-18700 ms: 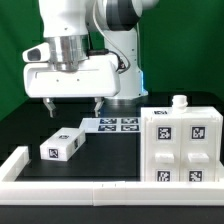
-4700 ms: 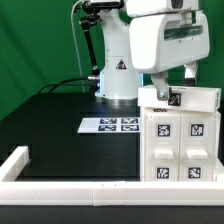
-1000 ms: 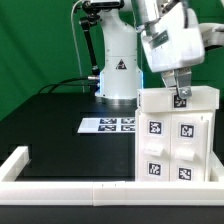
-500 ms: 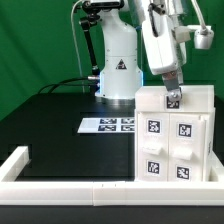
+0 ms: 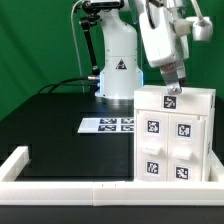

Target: Assemble cabinet

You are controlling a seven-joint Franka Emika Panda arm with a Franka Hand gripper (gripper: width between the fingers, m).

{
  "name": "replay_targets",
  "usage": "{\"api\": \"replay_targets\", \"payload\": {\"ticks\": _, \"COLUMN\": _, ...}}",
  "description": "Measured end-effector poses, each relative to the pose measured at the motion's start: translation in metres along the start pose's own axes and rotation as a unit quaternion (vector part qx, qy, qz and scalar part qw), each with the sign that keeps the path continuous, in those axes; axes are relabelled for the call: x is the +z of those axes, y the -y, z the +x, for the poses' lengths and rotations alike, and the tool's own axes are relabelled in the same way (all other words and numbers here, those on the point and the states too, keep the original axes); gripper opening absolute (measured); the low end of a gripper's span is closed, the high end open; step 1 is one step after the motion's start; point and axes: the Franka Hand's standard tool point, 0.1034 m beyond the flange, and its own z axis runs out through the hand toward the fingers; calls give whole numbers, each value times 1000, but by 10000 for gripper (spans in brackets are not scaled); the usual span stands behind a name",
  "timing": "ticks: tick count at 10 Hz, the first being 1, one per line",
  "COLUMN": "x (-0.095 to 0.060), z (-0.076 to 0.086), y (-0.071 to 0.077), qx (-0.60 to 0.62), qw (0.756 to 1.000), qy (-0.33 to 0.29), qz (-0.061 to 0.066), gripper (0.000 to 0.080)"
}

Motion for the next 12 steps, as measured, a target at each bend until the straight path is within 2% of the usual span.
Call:
{"api": "replay_targets", "payload": {"ticks": 2, "x": -5, "z": -3, "y": 1, "qx": 3, "qw": 1000, "qy": 5, "qz": 4, "gripper": 795}}
{"api": "replay_targets", "payload": {"ticks": 4, "x": -4, "z": -2, "y": 0, "qx": -23, "qw": 1000, "qy": 4, "qz": 2, "gripper": 797}}
{"api": "replay_targets", "payload": {"ticks": 5, "x": -4, "z": -2, "y": -1, "qx": -58, "qw": 998, "qy": 3, "qz": -5, "gripper": 797}}
{"api": "replay_targets", "payload": {"ticks": 6, "x": -6, "z": -3, "y": 0, "qx": -142, "qw": 990, "qy": 7, "qz": -21, "gripper": 797}}
{"api": "replay_targets", "payload": {"ticks": 8, "x": -8, "z": -8, "y": 1, "qx": -252, "qw": 967, "qy": 18, "qz": -34, "gripper": 797}}
{"api": "replay_targets", "payload": {"ticks": 12, "x": -6, "z": -5, "y": 1, "qx": -383, "qw": 923, "qy": 24, "qz": -35, "gripper": 797}}
